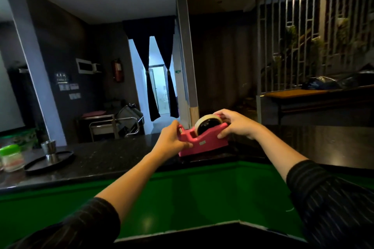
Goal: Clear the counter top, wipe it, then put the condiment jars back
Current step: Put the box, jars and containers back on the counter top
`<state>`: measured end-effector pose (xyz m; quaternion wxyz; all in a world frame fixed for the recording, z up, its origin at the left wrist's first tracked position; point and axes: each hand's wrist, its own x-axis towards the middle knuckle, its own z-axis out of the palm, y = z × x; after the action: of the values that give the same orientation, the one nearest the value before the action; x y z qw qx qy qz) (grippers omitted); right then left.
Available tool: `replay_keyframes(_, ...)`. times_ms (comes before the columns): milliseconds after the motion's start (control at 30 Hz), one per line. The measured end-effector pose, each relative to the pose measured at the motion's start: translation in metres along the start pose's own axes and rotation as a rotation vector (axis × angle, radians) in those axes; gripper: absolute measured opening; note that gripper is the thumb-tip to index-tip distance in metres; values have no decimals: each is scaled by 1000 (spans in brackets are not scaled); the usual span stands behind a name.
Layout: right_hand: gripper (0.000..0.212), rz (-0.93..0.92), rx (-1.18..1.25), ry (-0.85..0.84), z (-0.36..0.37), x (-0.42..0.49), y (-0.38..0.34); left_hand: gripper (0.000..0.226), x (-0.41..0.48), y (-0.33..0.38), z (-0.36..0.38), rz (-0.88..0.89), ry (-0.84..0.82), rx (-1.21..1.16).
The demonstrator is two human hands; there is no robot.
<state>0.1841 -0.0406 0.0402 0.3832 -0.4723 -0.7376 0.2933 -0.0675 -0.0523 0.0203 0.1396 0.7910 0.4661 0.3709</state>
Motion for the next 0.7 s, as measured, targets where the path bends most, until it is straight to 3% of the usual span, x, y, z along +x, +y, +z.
replay_keyframes(233, 63, 158, 232, 42, 2, 20, 27, 52, 19, -1, 22, -142, 96, -45)
replay_keyframes(500, 49, 209, 327, -21, 24, 16, 45, 67, 23, 37, 86, -216, 386, 314)
replay_keyframes(600, 51, 233, 328, 75, 24, 15, 44, 75, 27, 33, 92, -178, 291, 210)
replay_keyframes(700, 50, 266, 303, 168, 21, 13, 47, 77, 28, 19, 84, -195, 63, -145)
